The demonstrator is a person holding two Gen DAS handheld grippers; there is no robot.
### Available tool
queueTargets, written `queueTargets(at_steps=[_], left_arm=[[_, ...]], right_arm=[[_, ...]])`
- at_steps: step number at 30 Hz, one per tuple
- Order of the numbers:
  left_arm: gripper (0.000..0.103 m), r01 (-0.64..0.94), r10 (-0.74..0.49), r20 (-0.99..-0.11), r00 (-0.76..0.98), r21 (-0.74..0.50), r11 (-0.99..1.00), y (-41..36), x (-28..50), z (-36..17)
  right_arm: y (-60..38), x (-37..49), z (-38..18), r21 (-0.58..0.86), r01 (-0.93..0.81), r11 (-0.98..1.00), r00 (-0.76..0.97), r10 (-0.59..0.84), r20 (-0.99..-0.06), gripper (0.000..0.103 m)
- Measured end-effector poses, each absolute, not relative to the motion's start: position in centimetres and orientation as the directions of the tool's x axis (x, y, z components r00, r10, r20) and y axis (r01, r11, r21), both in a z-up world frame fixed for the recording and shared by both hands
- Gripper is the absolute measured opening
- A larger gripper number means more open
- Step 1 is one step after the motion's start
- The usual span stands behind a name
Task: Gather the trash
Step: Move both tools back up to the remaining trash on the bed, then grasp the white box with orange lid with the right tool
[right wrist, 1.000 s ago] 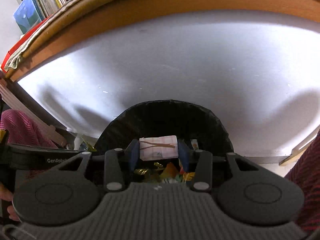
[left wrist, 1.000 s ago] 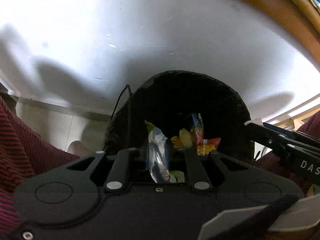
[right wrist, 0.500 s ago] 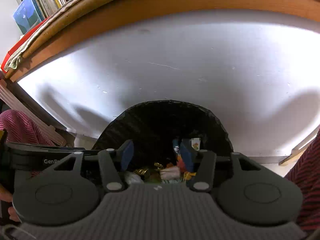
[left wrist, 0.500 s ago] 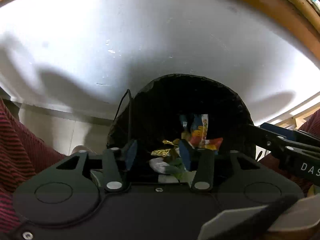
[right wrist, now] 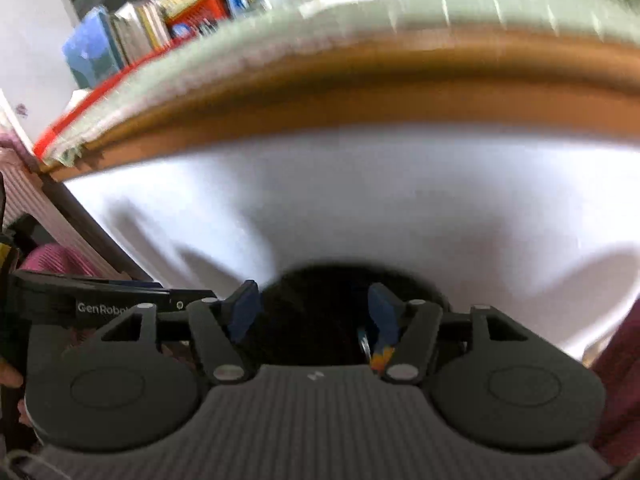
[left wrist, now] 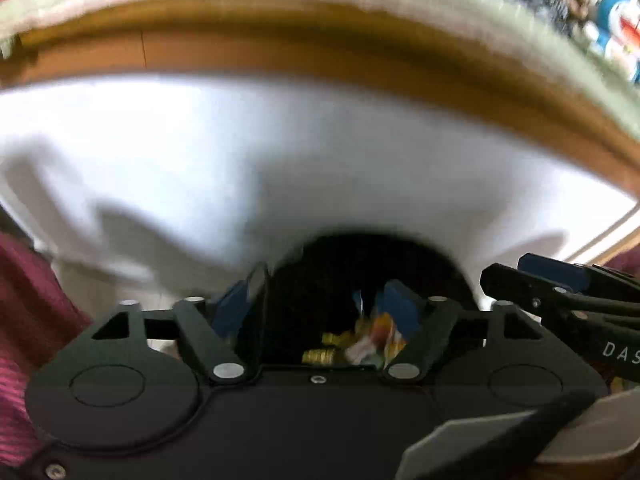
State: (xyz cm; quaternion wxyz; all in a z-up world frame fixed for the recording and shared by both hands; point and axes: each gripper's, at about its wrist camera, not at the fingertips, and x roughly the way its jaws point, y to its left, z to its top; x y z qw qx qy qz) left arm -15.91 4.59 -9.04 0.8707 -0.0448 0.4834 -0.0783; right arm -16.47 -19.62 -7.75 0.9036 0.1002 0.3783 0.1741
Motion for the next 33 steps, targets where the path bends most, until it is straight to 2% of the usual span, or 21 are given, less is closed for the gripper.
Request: queueTargets(at_steps=[4, 9, 14, 16, 28, 33], left_arm=[[0.086, 0.112, -0.198, -0.761, 0.618, -0.164, 0.980, 5.1, -15.8, -4.9], [0.090, 0.113, -0.198, -0.686, 0.700, -0.168, 0.979, 6.3, -14.9, -0.6], [0.092, 0.102, -0.174, -0.628, 0.758, -0.149, 0.983, 6.7, -13.0, 2.0], [0.092, 0.093, -0.158, -0.617, 0.771, -0.136, 0.986, 7.0, -12.2, 2.4], [0.093, 0.045, -0.125, -0.599, 0.791, -0.146, 0.988, 8.1, -3.4, 1.6], [0.093, 0.029, -0.148, -0.595, 0.790, -0.204, 0.979, 8.2, -0.5, 1.1]], right_arm=[[-20.1, -16.4, -3.9, 0.274, -0.288, 0.917, 0.723, 0.396, -0.566, 0.086], [-20.7, -15.6, -0.1, 0.199, -0.326, 0.924, 0.790, 0.382, -0.479, 0.092], [-21.2, -13.5, 1.6, 0.166, -0.305, 0.938, 0.831, 0.347, -0.435, 0.096], [-21.7, -12.5, 2.0, 0.177, -0.289, 0.941, 0.839, 0.338, -0.426, 0.102], [-21.3, -3.7, 2.0, 0.095, -0.185, 0.978, 0.842, 0.207, -0.498, 0.103], [-20.3, -0.7, 1.5, 0.063, -0.158, 0.985, 0.832, 0.167, -0.528, 0.103]])
